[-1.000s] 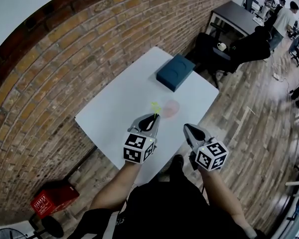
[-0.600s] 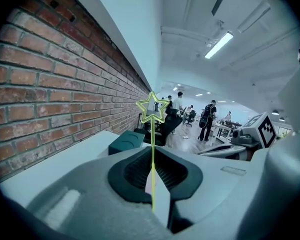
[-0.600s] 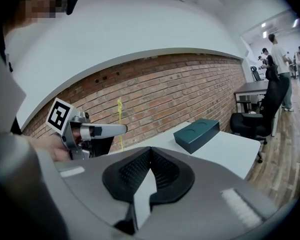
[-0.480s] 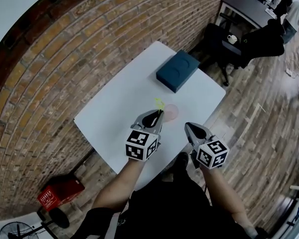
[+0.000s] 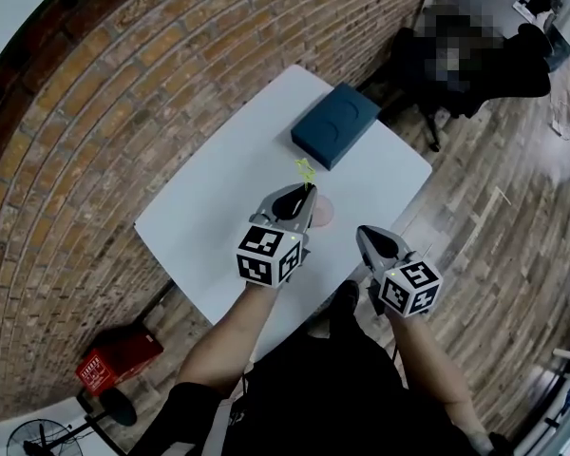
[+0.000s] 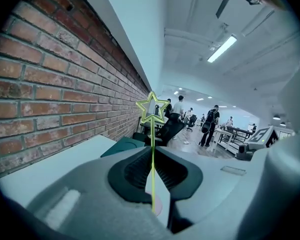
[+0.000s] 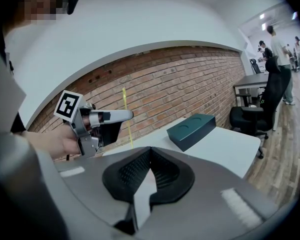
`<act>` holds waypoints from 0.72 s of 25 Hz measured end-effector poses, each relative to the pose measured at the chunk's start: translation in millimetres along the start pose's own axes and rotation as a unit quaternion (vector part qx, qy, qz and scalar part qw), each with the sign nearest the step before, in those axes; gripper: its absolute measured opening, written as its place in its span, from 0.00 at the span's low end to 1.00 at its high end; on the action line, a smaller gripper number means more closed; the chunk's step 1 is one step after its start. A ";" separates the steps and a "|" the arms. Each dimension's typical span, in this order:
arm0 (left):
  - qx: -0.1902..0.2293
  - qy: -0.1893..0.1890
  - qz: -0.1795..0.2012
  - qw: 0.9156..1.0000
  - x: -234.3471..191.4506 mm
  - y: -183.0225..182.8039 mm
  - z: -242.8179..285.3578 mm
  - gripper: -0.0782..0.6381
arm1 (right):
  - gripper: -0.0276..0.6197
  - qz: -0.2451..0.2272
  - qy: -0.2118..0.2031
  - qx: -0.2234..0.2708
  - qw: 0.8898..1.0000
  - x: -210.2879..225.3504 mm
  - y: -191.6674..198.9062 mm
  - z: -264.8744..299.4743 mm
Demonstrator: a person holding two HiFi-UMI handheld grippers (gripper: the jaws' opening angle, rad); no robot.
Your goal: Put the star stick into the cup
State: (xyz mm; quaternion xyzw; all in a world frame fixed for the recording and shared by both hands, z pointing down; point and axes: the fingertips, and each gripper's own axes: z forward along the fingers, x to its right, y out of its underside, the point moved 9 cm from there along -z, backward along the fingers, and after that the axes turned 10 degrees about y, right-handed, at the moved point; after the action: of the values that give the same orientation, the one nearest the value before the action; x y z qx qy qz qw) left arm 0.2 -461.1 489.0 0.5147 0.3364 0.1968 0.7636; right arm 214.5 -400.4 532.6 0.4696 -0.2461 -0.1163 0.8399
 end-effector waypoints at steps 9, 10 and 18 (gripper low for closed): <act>0.016 0.021 0.011 1.000 -1.2 0.6 30.7 0.14 | 0.04 0.005 0.006 -0.013 1.000 9.7 6.6 -5.4; 0.015 0.024 0.015 0.999 -1.6 4.3 33.9 0.14 | 0.04 0.006 0.006 -0.015 1.000 10.4 8.3 -5.7; 0.004 0.039 -0.013 0.999 -15.4 35.0 47.2 0.14 | 0.04 0.010 0.007 -0.027 1.000 11.2 18.2 -8.7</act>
State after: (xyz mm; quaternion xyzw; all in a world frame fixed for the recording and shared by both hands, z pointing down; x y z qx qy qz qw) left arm 24.9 -488.2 537.5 0.5051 0.3732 0.2058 0.7505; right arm 227.9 -389.1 547.5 0.4453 -0.2418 -0.1114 0.8549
